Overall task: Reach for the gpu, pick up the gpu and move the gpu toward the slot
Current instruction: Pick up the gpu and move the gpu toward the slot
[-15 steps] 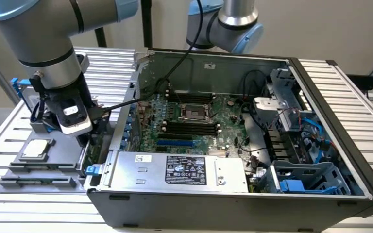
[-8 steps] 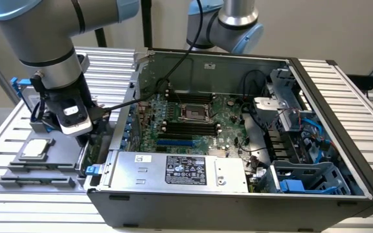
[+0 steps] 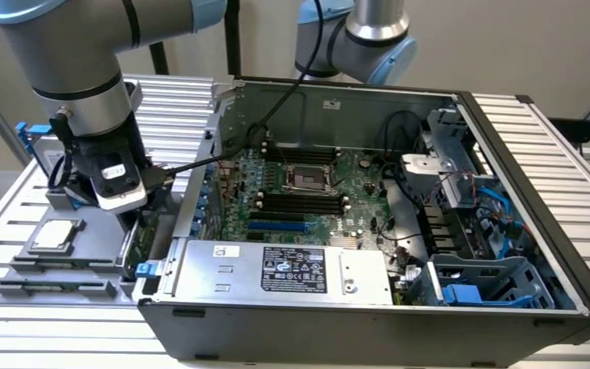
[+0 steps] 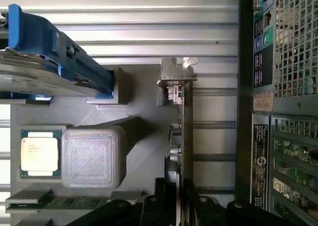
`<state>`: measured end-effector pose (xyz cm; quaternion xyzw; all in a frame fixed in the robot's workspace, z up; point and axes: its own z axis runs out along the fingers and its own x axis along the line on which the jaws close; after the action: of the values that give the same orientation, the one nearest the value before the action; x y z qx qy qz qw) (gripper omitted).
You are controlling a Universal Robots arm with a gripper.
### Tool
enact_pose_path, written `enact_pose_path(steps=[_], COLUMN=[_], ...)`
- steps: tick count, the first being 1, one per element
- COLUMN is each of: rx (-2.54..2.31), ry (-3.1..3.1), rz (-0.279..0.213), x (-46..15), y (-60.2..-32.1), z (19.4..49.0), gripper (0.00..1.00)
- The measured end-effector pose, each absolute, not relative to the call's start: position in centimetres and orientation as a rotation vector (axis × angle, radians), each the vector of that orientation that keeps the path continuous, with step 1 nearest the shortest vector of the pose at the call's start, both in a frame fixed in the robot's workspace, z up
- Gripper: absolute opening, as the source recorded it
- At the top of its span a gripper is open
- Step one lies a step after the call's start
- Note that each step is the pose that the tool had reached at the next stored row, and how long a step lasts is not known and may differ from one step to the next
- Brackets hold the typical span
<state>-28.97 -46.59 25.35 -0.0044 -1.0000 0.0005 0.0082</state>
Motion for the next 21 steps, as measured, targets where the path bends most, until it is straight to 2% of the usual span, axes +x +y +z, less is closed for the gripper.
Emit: enact_pose_path(steps=[21], rx=[-0.014], ry=[-3.105], rz=[0.002], x=[-27.3], y=[-46.6], z=[34.4], gripper=[0.26])
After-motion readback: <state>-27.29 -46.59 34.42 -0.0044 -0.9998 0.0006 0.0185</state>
